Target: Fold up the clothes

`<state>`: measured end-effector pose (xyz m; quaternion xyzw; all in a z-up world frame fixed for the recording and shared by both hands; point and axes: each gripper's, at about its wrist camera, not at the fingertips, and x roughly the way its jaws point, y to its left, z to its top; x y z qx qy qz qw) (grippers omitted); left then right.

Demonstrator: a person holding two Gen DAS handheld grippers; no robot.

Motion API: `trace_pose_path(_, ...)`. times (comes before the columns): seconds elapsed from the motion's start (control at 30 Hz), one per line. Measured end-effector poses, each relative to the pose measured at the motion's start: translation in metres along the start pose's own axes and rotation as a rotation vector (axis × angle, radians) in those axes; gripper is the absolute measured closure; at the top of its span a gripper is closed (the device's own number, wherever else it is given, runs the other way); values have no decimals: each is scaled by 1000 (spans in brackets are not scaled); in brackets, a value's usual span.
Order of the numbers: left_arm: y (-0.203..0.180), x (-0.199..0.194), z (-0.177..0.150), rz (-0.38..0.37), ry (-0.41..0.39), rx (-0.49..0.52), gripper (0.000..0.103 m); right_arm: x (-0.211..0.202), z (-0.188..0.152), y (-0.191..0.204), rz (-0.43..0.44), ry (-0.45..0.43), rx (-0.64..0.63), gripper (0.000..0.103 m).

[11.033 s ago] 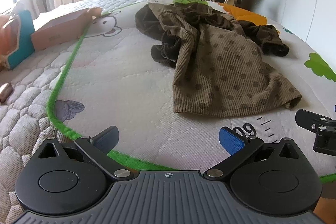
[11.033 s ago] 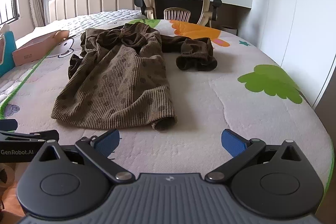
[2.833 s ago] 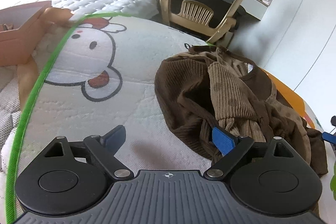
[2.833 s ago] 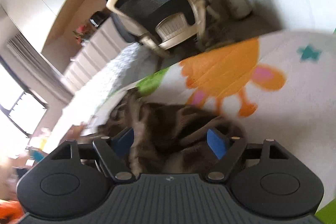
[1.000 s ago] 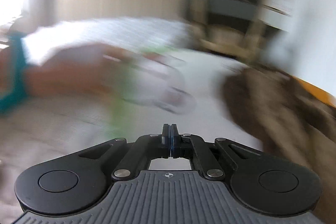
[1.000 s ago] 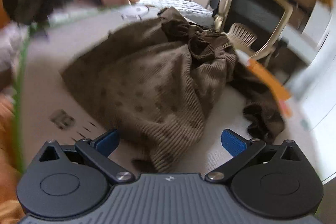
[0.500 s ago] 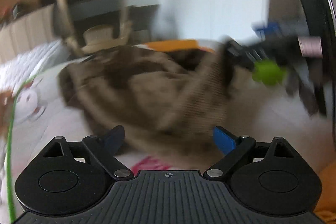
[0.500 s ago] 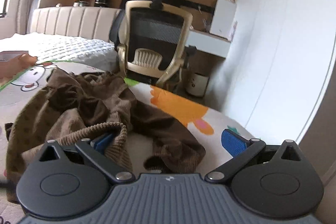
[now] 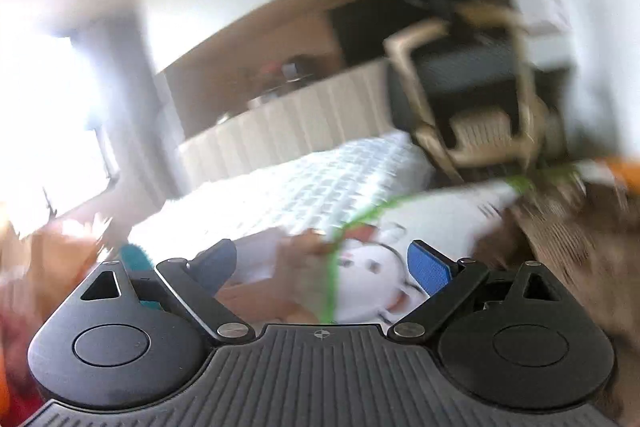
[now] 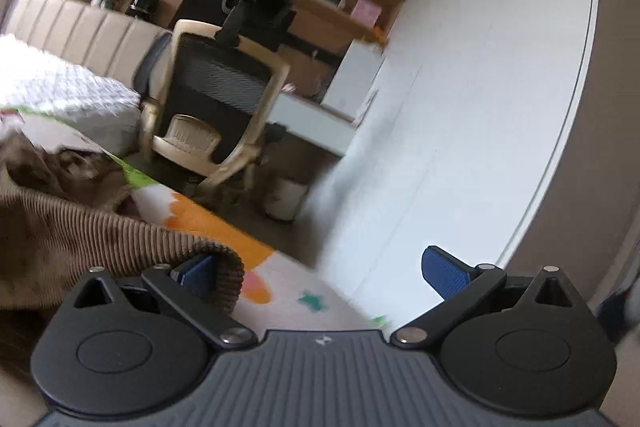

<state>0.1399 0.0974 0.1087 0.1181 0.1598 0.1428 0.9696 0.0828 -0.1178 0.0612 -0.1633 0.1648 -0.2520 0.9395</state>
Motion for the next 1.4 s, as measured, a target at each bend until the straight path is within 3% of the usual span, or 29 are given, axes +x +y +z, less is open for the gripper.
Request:
trace_pose_path(0.1, 6, -19, 2, -156, 19, -25, 5, -1, 11, 0, 57, -7, 40, 0)
trace_pose_path(0.17, -8, -38, -4, -298, 32, 3, 4, -2, 23, 3, 55, -44, 33, 0)
trace_pose_path(0.3, -63, -76, -27, -590, 63, 26, 4, -9, 55, 8, 82, -118, 35, 0)
trace_pose_path(0.4, -114, -86, -38, -722, 90, -5, 4, -20, 76, 18, 111, -164, 8, 0)
trace_pose_path(0.5, -150, -73, -40, -613, 85, 33, 4, -29, 83, 31, 110, -208, -48, 0)
trace_pose_path(0.63, -136, -41, -55, -460, 109, 117, 3, -33, 70, 37, 27, -239, -120, 0)
trace_pose_path(0.73, -125, -16, -67, -345, 127, 179, 2, -23, 44, 38, -32, -211, -200, 0)
trace_pose_path(0.87, -78, -17, -68, -126, -4, 341, 1, 1, -1, 57, -2, -110, -325, 0)
trace_pose_path(0.93, -58, -17, -59, -79, -26, 336, 0, 9, -27, 80, -2, -87, -429, 0)
trace_pose_path(1.07, -33, -29, -38, -54, -70, 318, 0, 11, -49, 117, -22, -152, -590, 0)
trace_pose_path(1.1, -34, -29, -36, -73, -73, 347, 0, 13, -40, 110, -39, -160, -566, 0)
trace_pose_path(1.17, -42, -25, -38, -141, -56, 433, 0, 18, -20, 97, -72, -174, -517, 0)
trace_pose_path(1.3, -46, -25, -61, -348, 106, 478, 0, 20, 16, 61, -113, -199, -409, 0)
trace_pose_path(1.4, -45, -47, -76, -396, 119, 480, 0, 8, 31, 35, -159, -242, -387, 0)
